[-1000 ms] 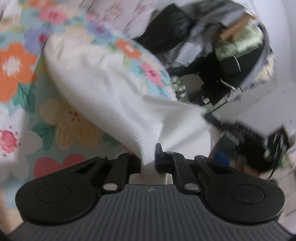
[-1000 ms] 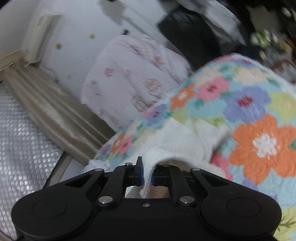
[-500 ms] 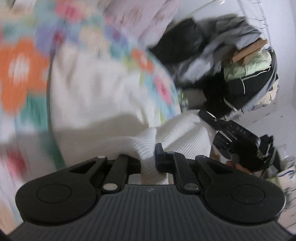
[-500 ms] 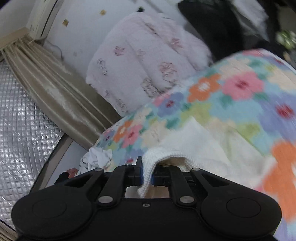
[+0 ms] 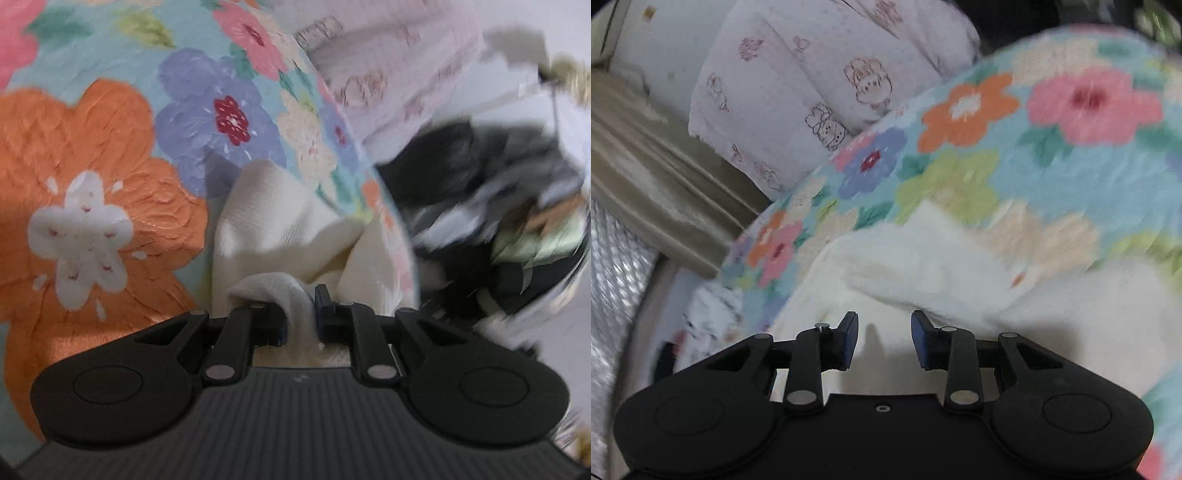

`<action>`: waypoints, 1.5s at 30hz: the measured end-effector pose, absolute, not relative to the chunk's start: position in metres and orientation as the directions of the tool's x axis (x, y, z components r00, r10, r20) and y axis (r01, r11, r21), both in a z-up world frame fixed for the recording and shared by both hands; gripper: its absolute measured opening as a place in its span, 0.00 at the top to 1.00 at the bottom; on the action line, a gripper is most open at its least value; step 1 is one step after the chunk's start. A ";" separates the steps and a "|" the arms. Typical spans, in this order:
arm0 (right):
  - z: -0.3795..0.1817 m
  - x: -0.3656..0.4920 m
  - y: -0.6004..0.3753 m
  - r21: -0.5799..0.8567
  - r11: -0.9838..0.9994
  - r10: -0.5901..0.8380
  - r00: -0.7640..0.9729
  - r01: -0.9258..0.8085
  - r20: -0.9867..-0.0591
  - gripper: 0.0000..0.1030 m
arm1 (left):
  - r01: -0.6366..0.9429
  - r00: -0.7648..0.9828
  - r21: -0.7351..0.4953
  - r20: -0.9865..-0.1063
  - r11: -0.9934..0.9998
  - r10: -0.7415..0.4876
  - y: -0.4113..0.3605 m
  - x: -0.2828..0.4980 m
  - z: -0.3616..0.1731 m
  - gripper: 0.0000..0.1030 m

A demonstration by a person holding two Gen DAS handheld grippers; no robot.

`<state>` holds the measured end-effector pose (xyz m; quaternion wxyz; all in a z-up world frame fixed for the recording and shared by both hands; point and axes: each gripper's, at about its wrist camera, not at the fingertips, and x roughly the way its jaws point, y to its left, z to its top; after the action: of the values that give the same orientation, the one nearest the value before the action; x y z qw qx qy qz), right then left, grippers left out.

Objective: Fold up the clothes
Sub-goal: 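Lay the folded garment down and open both tools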

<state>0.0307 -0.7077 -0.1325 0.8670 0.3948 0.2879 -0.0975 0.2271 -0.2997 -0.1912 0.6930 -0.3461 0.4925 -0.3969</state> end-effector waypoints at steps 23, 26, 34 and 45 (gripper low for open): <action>-0.112 0.055 -0.681 0.289 0.842 -0.172 0.736 0.455 -0.655 0.46 | 0.460 0.333 -0.729 -0.386 0.506 -0.860 -0.261 0.249 -0.128 0.51; -0.116 0.068 -0.685 0.286 0.825 -0.197 0.721 0.488 -0.664 0.46 | 0.485 0.297 -0.704 -0.426 0.519 -0.855 -0.266 0.252 -0.139 0.48; -0.132 0.093 -0.672 0.221 0.907 -0.114 0.714 0.359 -0.691 0.46 | 0.794 0.291 -0.358 -0.485 0.491 -0.825 -0.296 0.223 -0.127 0.34; -0.147 0.125 -0.675 0.198 0.903 -0.119 0.666 0.380 -0.736 0.74 | 0.766 0.376 -0.229 -0.598 0.601 -0.708 -0.358 0.226 -0.157 0.33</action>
<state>0.1247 -0.6754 -0.1465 0.8968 0.1699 0.3841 -0.1392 0.2256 -0.3575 -0.1570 0.8284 0.0430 0.3380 -0.4446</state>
